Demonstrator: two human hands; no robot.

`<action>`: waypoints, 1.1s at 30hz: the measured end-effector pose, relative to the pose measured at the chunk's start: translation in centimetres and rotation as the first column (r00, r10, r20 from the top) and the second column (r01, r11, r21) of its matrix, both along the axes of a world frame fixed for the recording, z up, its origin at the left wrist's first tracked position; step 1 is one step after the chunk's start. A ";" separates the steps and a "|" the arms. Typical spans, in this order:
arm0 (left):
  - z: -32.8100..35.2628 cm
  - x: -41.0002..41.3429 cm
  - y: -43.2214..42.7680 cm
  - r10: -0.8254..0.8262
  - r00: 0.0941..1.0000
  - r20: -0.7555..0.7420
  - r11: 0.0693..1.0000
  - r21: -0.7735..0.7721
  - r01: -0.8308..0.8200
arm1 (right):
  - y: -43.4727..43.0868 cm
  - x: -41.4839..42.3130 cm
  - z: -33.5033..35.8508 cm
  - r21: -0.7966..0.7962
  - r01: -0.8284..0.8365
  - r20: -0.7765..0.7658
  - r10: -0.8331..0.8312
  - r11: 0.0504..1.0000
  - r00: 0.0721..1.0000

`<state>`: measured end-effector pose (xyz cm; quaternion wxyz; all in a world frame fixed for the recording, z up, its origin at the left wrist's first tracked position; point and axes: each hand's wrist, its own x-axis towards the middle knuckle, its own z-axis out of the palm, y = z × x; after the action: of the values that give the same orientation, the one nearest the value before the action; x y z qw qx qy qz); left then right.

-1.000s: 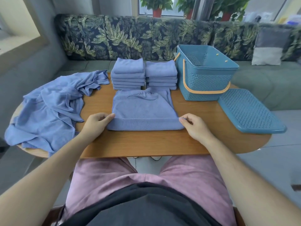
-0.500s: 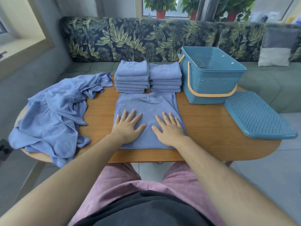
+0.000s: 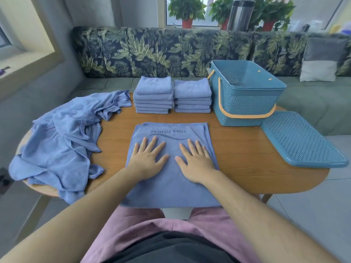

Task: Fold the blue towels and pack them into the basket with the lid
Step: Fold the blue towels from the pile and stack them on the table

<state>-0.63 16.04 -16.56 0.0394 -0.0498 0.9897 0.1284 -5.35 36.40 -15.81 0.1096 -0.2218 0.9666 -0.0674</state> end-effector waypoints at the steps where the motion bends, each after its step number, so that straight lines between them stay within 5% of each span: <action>1: -0.2 1.0 0.2 0.002 1.000 -0.013 1.000 0.009 -0.002 | 0.5 1.0 0.0 0.000 -0.014 -0.004 0.014 1.000 1.000; 7: 0.2 1.2 -0.8 -0.011 0.949 -0.315 1.000 -0.020 0.005 | 2.6 -0.1 1.2 -0.180 -0.053 -0.243 0.008 0.982 0.970; 13: 1.2 -6.4 -5.7 -0.014 0.980 -0.198 1.000 -0.028 0.008 | 3.1 -9.1 0.6 -0.331 0.057 -0.192 -0.126 0.942 0.973; 20: -0.4 -6.7 -8.2 0.053 0.922 -0.383 0.996 0.091 -0.020 | 3.8 -10.4 -2.1 -0.488 0.064 -0.276 -0.224 0.870 0.935; 33: -0.8 -6.4 -8.0 0.036 0.874 -0.485 0.993 0.115 0.023 | 4.3 -10.5 -2.3 -0.680 -0.032 -0.313 -0.251 0.732 0.916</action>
<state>-6.98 8.02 -17.32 -0.2080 -0.0169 0.9584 0.1946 -15.86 40.70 -18.09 -0.1736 -0.1965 0.8898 -0.3734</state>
